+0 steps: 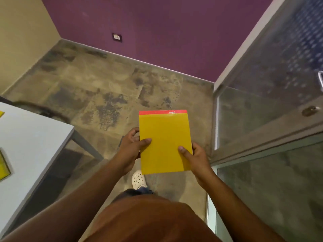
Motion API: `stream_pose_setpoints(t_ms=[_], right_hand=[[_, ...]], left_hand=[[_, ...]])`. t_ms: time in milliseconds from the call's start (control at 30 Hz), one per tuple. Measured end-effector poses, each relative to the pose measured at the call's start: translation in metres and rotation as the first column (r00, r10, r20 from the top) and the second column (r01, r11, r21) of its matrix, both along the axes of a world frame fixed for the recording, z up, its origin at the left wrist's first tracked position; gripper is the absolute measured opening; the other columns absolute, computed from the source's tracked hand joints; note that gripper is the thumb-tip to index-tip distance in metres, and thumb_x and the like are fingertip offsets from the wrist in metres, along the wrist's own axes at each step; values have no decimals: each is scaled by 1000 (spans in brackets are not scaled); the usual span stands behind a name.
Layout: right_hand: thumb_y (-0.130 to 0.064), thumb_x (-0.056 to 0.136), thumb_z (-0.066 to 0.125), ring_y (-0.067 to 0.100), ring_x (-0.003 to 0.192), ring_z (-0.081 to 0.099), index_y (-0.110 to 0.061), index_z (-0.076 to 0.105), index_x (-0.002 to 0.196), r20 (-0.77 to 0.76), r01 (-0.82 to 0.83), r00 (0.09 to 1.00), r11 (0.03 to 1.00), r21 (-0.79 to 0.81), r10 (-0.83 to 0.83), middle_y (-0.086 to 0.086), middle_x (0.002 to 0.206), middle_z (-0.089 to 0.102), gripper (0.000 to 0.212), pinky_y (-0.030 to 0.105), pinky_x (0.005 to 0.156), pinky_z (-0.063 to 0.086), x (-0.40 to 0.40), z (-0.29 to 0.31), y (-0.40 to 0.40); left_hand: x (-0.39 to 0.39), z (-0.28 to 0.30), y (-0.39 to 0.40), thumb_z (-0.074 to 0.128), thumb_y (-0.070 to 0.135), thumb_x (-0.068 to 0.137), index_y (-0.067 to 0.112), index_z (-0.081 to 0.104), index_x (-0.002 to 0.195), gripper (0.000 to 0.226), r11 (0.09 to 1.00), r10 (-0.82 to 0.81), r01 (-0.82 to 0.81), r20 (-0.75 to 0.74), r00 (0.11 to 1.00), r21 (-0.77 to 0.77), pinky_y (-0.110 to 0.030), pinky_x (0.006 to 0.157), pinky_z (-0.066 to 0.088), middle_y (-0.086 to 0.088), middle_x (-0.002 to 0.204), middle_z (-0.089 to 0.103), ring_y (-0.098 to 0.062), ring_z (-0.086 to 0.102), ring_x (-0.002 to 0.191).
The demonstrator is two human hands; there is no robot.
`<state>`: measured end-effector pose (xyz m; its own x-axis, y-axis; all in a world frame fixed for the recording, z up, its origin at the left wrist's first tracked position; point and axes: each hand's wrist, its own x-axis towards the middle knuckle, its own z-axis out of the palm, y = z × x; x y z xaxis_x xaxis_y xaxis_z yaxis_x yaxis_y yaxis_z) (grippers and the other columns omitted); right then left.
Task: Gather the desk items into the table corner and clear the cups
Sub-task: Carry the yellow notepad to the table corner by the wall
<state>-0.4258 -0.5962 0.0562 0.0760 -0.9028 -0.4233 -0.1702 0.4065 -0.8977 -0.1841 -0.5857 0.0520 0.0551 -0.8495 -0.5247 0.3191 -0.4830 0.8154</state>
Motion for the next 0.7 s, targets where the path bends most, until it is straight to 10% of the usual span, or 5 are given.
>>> stream_pose_setpoints(t_ms=[233, 700], right_hand=[[-18, 100, 66, 15, 98, 76, -16, 66, 128, 86, -160, 983, 987, -14, 161, 0, 116, 77, 28, 29, 75, 63, 87, 9, -151], [-18, 100, 68, 23, 103, 76, -13, 68, 125, 175, -491, 857, 871, -13, 485, 3, 115, 78, 26, 32, 77, 63, 247, -13, -435]], left_hand=[[82, 17, -115, 66, 1, 100, 21, 61, 119, 28, 982, 188, -188, 0, 982, -32, -28, 59, 60, 7, 101, 81, -11, 78, 83], [212, 16, -311, 71, 2, 95, 18, 61, 121, 32, 836, 547, -549, 64, 835, 22, -50, 86, 63, -9, 121, 78, -27, 77, 104]])
